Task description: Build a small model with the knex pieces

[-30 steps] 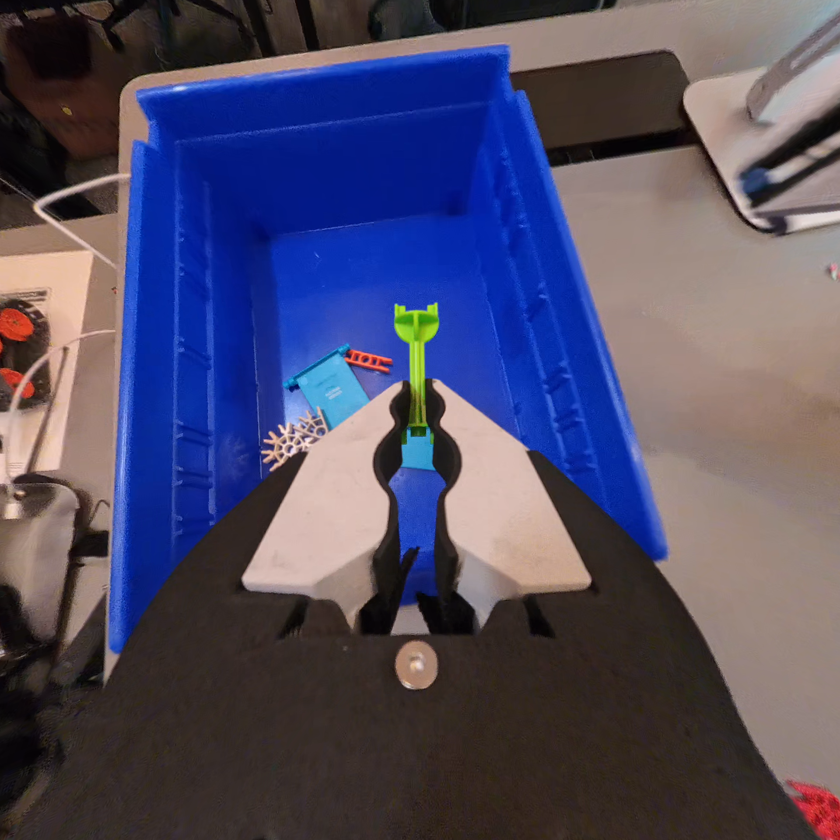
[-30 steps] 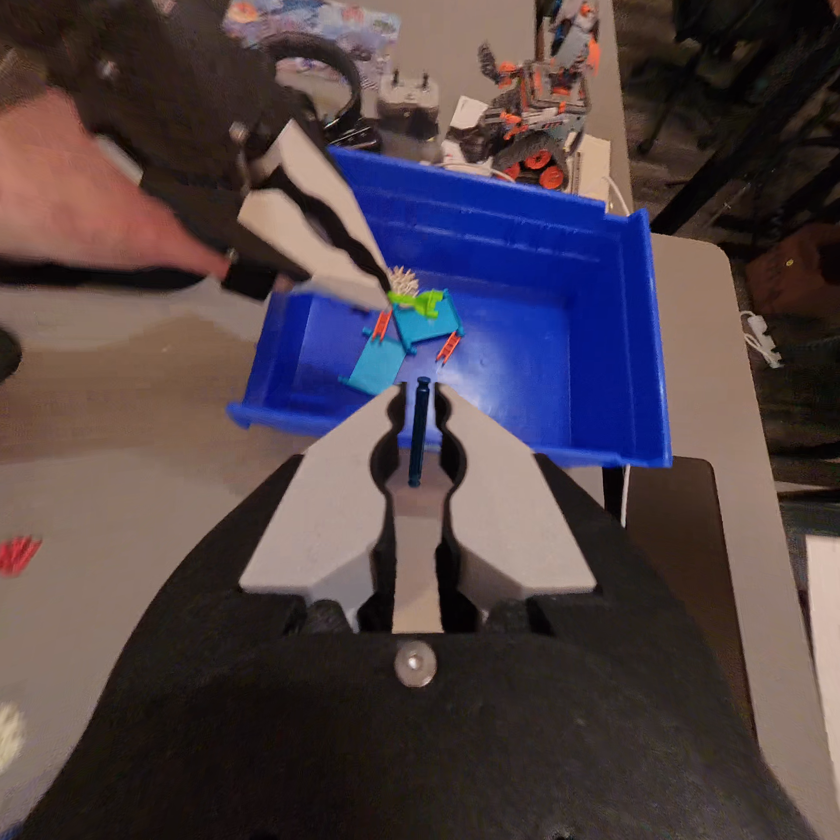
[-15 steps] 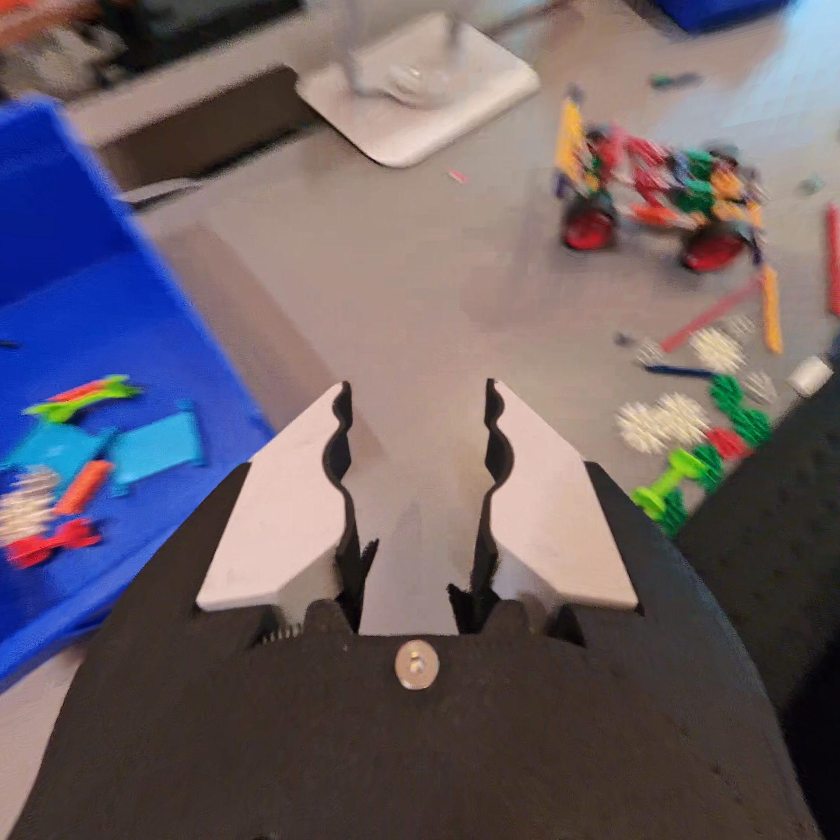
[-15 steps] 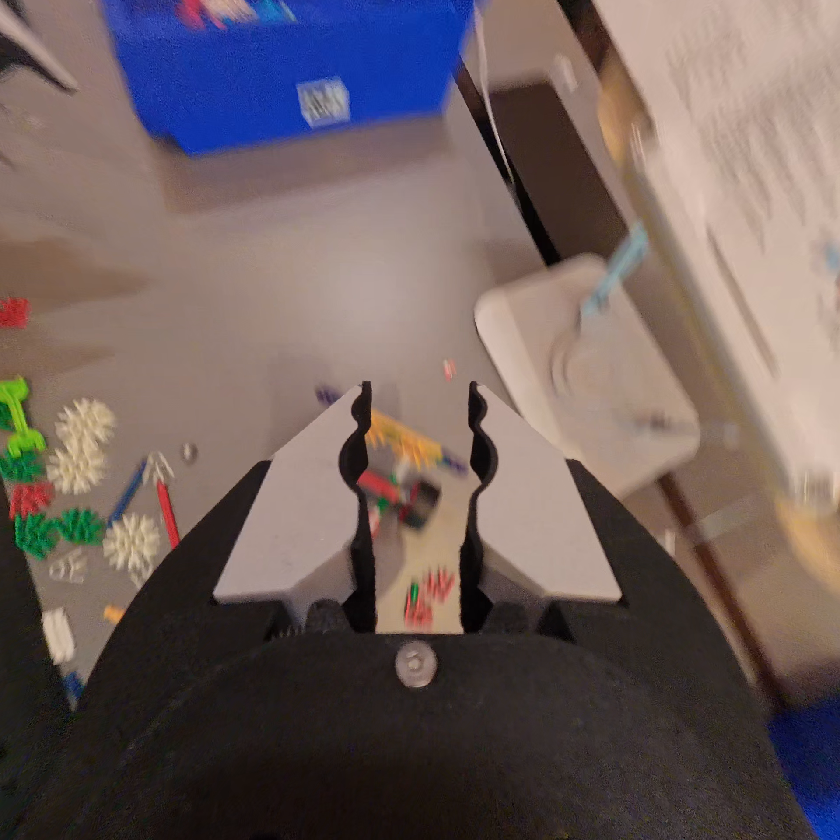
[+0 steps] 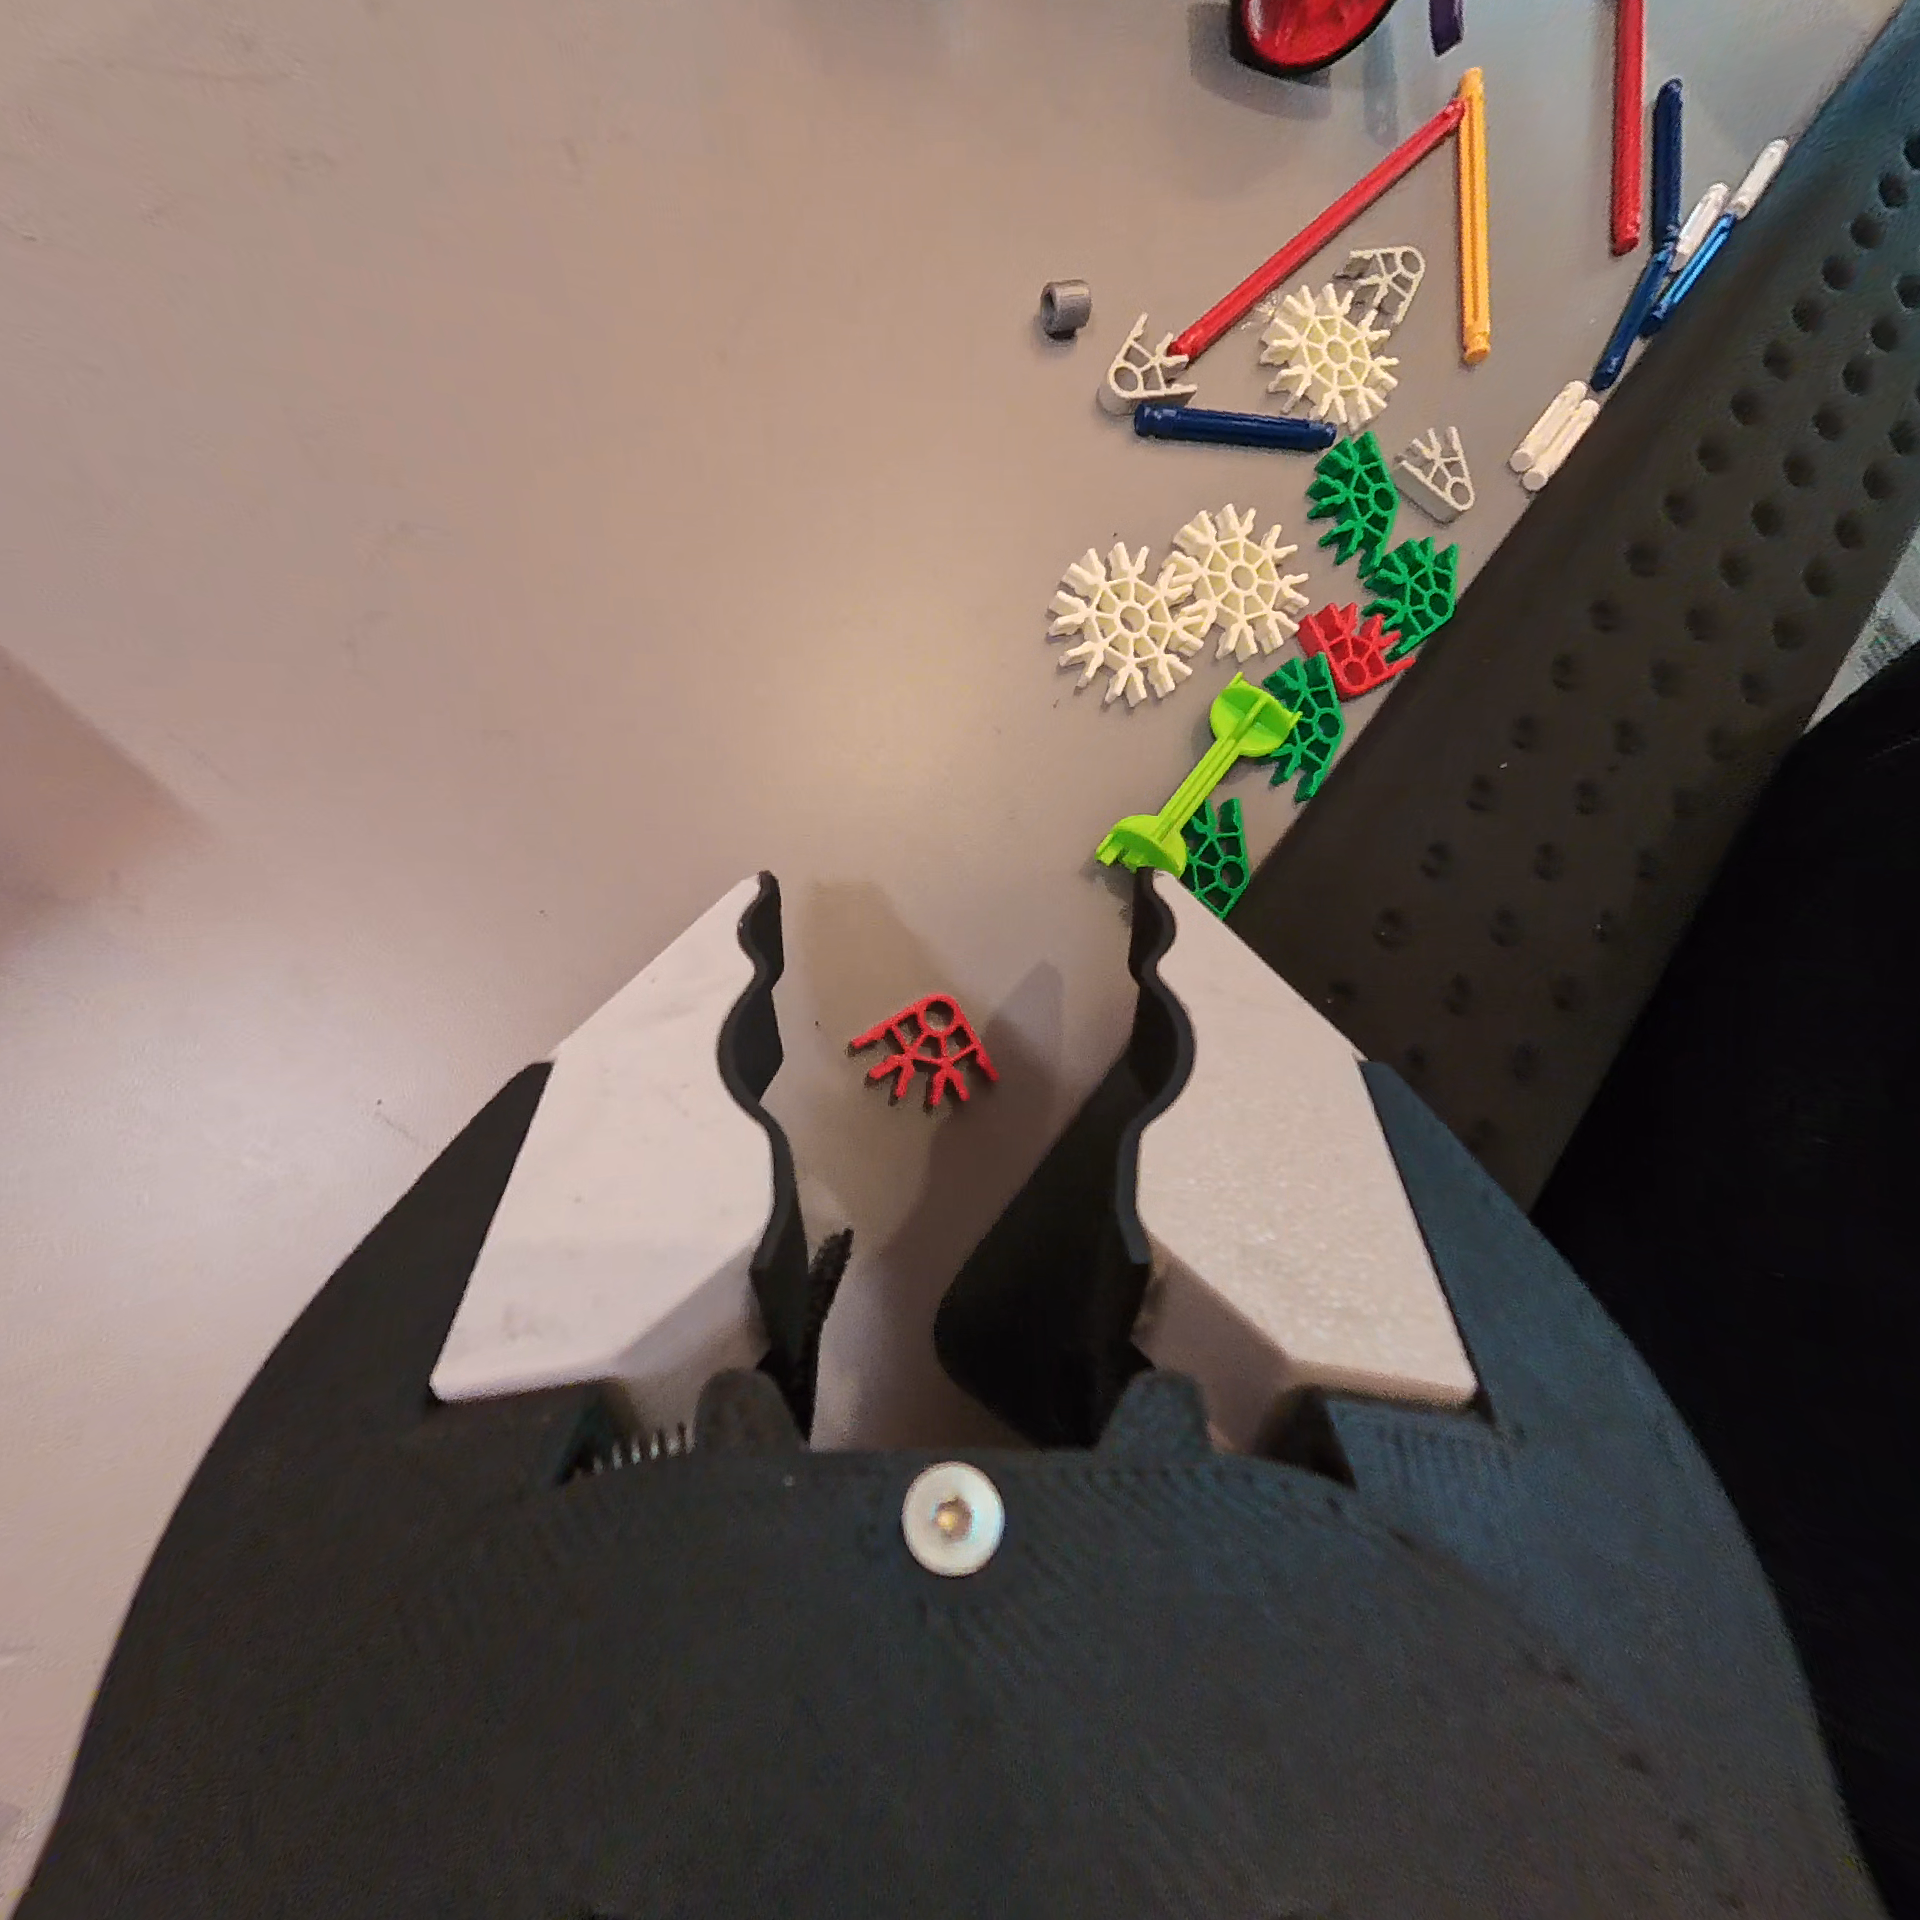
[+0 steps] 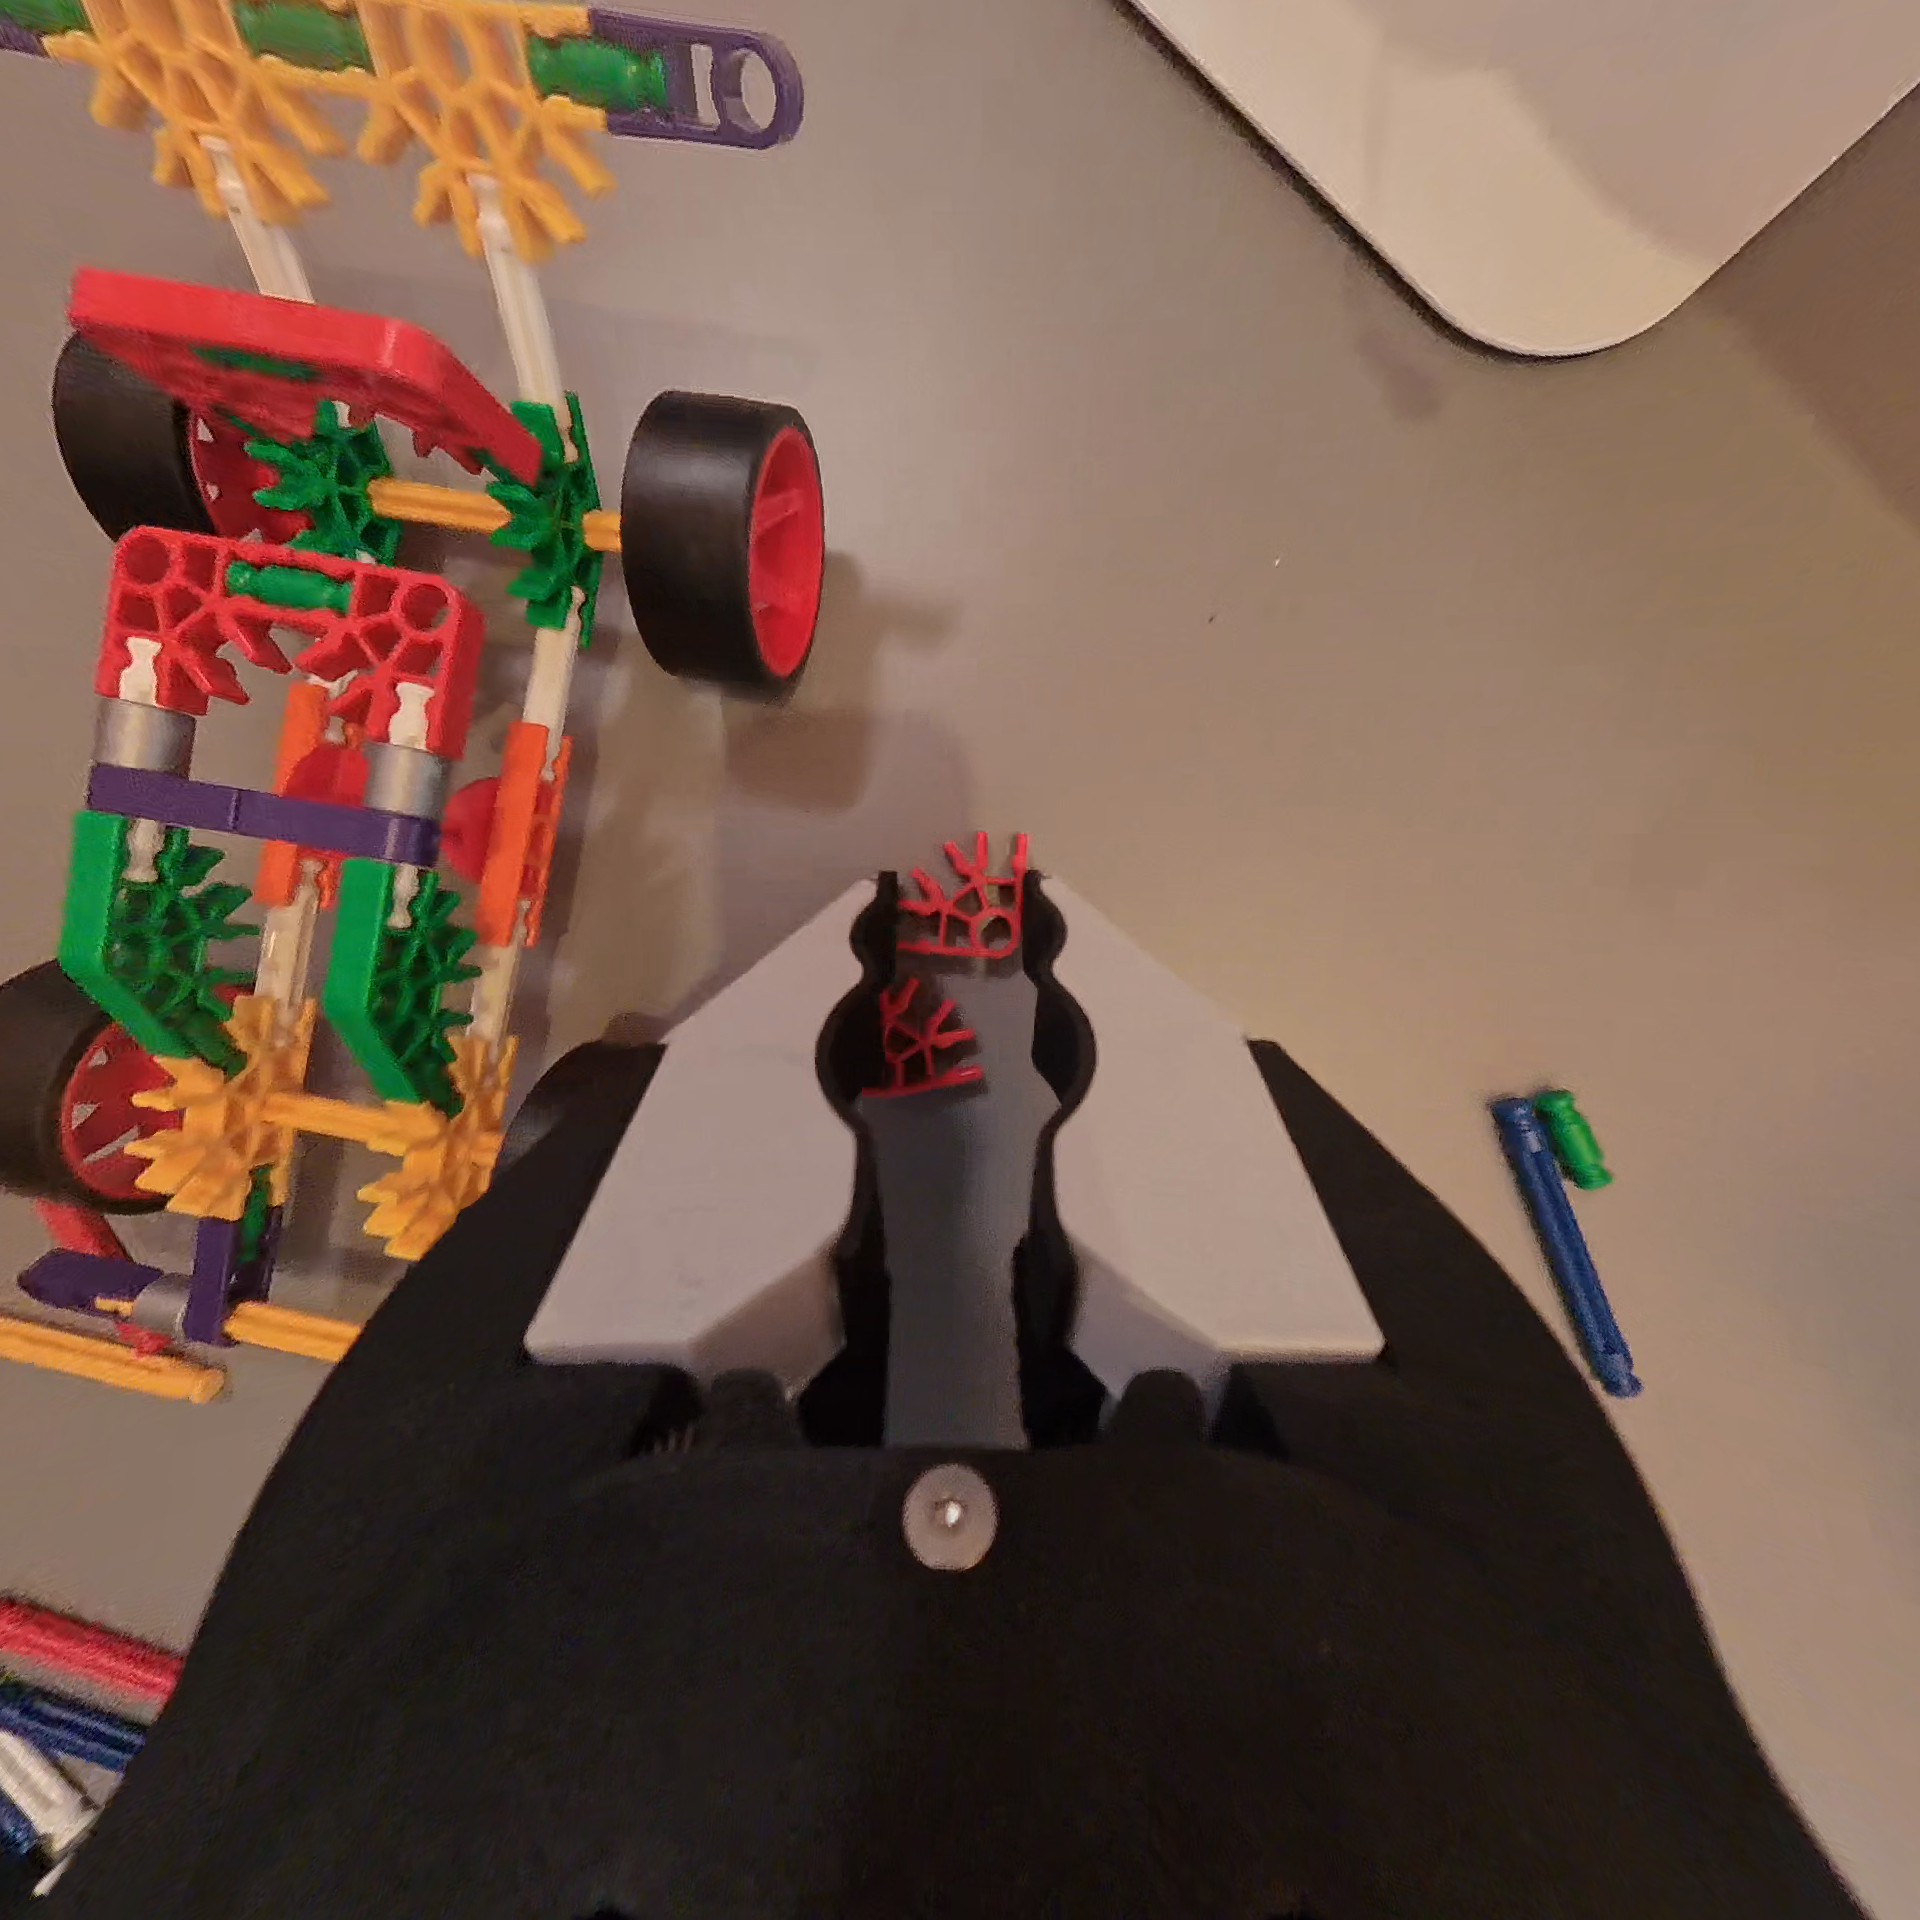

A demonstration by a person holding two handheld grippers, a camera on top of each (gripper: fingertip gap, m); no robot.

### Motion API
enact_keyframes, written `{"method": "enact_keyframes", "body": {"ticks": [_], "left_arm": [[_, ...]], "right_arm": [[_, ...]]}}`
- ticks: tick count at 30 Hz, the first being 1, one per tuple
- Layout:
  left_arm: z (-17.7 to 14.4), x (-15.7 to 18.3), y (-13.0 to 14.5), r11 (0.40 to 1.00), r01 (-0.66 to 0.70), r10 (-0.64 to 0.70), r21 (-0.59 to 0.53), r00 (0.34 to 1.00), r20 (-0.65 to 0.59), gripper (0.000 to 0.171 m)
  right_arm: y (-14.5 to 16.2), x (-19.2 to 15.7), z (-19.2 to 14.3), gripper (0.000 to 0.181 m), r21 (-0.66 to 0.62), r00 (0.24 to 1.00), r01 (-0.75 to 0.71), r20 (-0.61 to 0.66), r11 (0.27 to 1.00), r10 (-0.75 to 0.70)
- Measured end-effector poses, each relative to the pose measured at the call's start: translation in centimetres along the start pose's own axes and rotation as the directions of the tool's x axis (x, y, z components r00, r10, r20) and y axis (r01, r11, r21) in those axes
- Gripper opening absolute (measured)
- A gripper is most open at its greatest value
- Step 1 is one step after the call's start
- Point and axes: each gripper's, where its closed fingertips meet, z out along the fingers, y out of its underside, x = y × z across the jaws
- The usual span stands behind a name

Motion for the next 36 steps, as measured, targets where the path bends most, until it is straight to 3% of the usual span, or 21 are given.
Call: {"method": "enact_keyframes", "body": {"ticks": [5,8,11,14,18,23,24,27,30,32,36], "left_arm": [[-0.4,-0.2,0.4,0.999,0.035,-0.037,0.04,0.998,0.053,0.063],[-0.9,-0.5,0.3,0.995,0.058,-0.064,0.082,0.995,0.076,0.064],[-1.2,-0.7,0.7,0.991,0.085,-0.095,0.108,0.991,0.09,0.064],[-1.5,-0.8,1.3,0.988,0.104,-0.115,0.117,0.988,0.099,0.065],[-2.3,-0.9,1.9,0.985,0.111,-0.128,0.133,0.983,0.132,0.066],[-3.0,-0.6,2.3,0.977,0.143,-0.165,0.158,0.977,0.138,0.066],[-3.0,-0.5,2.5,0.979,0.141,-0.161,0.148,0.977,0.138,0.066],[-2.4,0.1,2.9,0.982,0.144,-0.158,0.12,0.982,0.108,0.065],[-1.3,0.1,3.2,0.992,0.107,-0.116,0.071,0.984,0.135,0.061],[-0.4,0.3,4.0,0.996,0.094,-0.094,0.008,0.987,0.132,0.053],[0.2,-0.1,3.6,0.992,0.119,-0.124,0.041,0.983,0.137,0.019]], "right_arm": [[0.1,-0.1,-0.5,0.02,0.009,1.0,-0.001,0.006,1.0,0.001],[-2.1,-1.0,-2.8,0.02,0.068,1.0,0.018,0.0,0.997,-0.018],[-7.9,-5.5,-5.7,0.02,0.179,0.991,0.111,0.054,0.978,-0.123],[-15.5,-14.3,-5.6,0.017,0.274,0.927,0.274,0.179,0.922,-0.328],[-25.4,-24.8,-1.7,0.018,0.343,0.791,0.494,0.204,0.798,-0.577],[-35.9,-30.5,5.1,0.018,0.381,0.743,0.54,0.203,0.751,-0.637],[-36.8,-31.2,6.4,0.031,0.37,0.741,0.533,0.23,0.761,-0.631],[-37.6,-31.3,7.9,0.057,0.321,0.747,0.563,0.196,0.762,-0.635],[-35.4,-30.6,5.1,0.059,0.327,0.753,0.565,0.171,0.758,-0.635],[-31.9,-30.0,2.9,0.049,0.326,0.761,0.548,0.187,0.77,-0.621],[-22.7,-29.0,-0.1,0.039,0.276,0.78,0.503,0.263,0.819,-0.568]]}}
